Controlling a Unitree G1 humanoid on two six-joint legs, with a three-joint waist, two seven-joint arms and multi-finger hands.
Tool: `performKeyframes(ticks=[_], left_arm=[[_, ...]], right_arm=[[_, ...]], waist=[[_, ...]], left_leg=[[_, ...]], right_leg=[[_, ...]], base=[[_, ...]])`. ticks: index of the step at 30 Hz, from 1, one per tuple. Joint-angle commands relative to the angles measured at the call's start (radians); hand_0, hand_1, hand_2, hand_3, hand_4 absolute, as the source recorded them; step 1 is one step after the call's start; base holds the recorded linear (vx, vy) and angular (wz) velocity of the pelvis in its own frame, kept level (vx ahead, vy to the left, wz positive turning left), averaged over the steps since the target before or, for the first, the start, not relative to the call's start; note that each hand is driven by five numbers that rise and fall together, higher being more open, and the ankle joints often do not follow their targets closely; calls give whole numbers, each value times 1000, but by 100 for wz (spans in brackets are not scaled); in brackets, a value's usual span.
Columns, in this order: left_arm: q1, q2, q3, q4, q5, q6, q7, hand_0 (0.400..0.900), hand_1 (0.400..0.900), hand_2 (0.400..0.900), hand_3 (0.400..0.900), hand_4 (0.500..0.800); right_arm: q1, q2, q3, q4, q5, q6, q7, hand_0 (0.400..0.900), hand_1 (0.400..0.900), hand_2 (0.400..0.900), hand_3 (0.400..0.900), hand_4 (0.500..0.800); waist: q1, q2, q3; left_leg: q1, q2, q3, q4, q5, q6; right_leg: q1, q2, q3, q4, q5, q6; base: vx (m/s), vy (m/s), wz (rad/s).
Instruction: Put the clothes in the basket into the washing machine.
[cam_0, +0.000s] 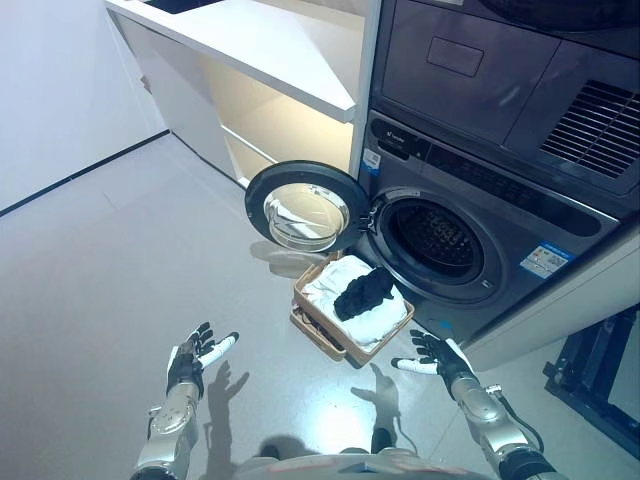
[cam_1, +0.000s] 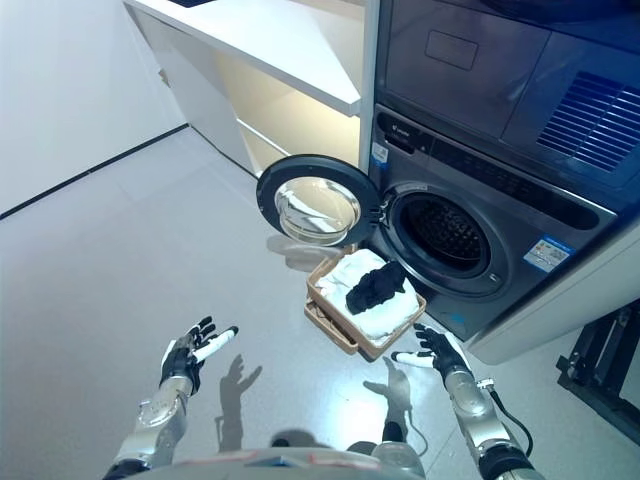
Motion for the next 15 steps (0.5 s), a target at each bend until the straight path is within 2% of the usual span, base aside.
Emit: performKeyframes(ticks=[1,5,15], left_arm=[[-49,75,19,-14,21,-47,17,900,900,900,900,800],[-56,72,22,-12,0,-54,17,900,900,900,900,800],[-57,93,35,3,55,-48,44,900,900,900,900,800]], right_arm=[[-42,-5,28,-17,14,-57,-18,900,900,900,900,800],[-46,1,36,-10,15,-57,-14,900,900,900,900,800],[-50,-18,37,-31,11,-56,-8,900,900,900,900,800]], waist=[[8,-61,-63],[11,-60,-63],[13,-66,-48]], left_leg=[[-51,25,16,53,-21,1],[-53,29,16,51,-17,-2],[-96,34,4,133,-40,-11]], right_leg=[[-24,-57,10,137,-54,24],[-22,-52,5,124,-48,22],[-35,-41,12,142,-62,11]], base=[[-3,-6,4],[-2,-2,1],[-3,-9,1]])
